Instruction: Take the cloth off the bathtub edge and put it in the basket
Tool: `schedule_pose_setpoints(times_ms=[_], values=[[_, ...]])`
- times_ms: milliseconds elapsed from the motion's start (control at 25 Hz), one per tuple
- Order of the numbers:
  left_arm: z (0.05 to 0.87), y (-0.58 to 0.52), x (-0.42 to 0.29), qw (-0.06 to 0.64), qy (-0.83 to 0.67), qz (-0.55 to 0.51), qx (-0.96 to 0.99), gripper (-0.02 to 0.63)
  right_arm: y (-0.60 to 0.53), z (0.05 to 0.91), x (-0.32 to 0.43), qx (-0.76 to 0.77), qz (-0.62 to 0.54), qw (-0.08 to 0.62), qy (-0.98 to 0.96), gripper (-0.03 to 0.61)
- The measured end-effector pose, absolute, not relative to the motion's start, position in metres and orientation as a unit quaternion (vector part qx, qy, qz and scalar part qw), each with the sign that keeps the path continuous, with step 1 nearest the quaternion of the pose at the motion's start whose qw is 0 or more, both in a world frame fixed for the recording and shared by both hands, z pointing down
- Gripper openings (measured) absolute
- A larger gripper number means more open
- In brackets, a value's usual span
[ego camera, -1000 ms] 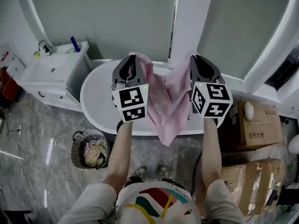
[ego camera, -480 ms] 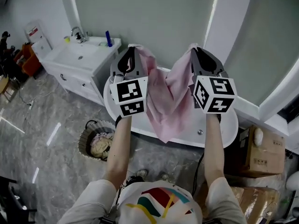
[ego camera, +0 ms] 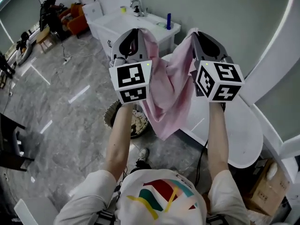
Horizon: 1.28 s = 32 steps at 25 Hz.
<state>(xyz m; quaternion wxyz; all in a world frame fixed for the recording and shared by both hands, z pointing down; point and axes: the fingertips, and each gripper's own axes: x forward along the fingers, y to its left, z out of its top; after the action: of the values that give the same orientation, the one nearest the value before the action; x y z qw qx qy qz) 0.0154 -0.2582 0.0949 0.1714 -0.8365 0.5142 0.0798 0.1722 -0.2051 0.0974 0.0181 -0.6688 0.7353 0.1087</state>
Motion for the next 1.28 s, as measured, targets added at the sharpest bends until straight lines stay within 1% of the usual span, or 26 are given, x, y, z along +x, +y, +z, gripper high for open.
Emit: schedule_pose_setpoints(times_ms=[160, 360, 640, 840, 1000, 1280], values=[[0.089, -0.276, -0.056, 0.195, 0.555, 0.069, -0.806, 0.028, -0.247, 0.094, 0.088, -0.616, 0.110, 0.030, 0.779, 0.044], [0.079, -0.308, -0.118, 0.216, 0.586, 0.058, -0.779, 0.028, -0.295, 0.088, 0.006, -0.565, 0.113, 0.043, 0.816, 0.044], [0.088, -0.342, -0.207, 0.217, 0.623, 0.046, -0.750, 0.028, -0.342, 0.098, -0.095, -0.510, 0.105, 0.045, 0.852, 0.044], [0.113, -0.366, -0.238, 0.213, 0.624, 0.027, -0.751, 0.028, -0.371, 0.124, -0.133, -0.494, 0.086, 0.038, 0.864, 0.044], [0.135, -0.387, -0.253, 0.194, 0.623, 0.013, -0.758, 0.028, -0.390, 0.146, -0.156, -0.483, 0.070, 0.020, 0.873, 0.046], [0.198, -0.413, -0.258, 0.134, 0.614, -0.013, -0.778, 0.028, -0.411, 0.212, -0.167, -0.478, 0.026, -0.047, 0.877, 0.046]])
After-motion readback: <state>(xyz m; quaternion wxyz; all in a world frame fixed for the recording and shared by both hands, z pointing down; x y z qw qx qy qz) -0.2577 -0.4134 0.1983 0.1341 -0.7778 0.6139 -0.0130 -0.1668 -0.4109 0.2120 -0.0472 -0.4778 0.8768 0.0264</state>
